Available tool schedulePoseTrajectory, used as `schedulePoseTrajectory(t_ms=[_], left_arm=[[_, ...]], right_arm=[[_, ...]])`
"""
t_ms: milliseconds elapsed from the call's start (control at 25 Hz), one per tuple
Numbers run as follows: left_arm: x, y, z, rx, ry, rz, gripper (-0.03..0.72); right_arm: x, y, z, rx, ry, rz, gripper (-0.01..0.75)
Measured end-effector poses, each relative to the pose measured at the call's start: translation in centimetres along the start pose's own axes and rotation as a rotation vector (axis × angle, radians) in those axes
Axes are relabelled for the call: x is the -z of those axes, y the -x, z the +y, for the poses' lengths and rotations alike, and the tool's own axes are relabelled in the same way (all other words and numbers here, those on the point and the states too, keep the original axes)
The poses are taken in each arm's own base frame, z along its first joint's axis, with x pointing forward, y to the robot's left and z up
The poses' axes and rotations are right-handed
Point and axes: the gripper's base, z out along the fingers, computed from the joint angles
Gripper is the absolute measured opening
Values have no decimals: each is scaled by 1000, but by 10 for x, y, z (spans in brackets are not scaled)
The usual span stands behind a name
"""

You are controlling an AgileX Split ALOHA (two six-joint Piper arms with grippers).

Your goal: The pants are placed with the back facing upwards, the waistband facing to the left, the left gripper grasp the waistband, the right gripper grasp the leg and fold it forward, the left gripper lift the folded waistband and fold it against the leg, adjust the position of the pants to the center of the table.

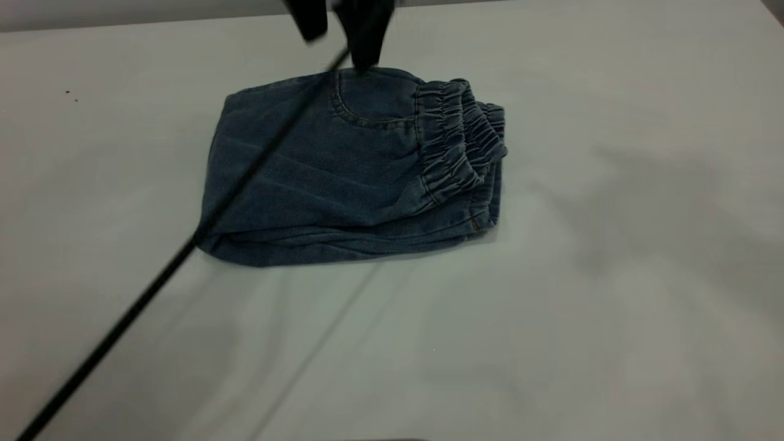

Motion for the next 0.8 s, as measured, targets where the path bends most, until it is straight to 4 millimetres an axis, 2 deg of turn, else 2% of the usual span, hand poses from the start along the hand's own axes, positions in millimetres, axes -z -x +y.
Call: schedulePoseTrajectory(t_ms=[160,240,360,480,600,680,800], left_arm=[[54,3,3,77,17,-107,566],[88,0,2,117,13,-166,566],[133,-17,-4,131,-19,-222,566],[170,-48,-12,133,-33,-240,566],[203,-89,-19,132,-30,-252,566],[221,-120,-24,132,-31,-265,566],[243,-162,-32,131,-28,-292,566]], right_arm=[[61,-9,23,-11,-4,-93,510],[87,-25,34,-11,-3,-110,510],[116,-60,47,-15,-2,-102,510],[139,-103,57,-15,-14,-87,510],[156,-149,64,-5,-53,-77,510],[161,-179,67,-6,-62,-65,510],[158,-213,68,-15,-64,-33,510]])
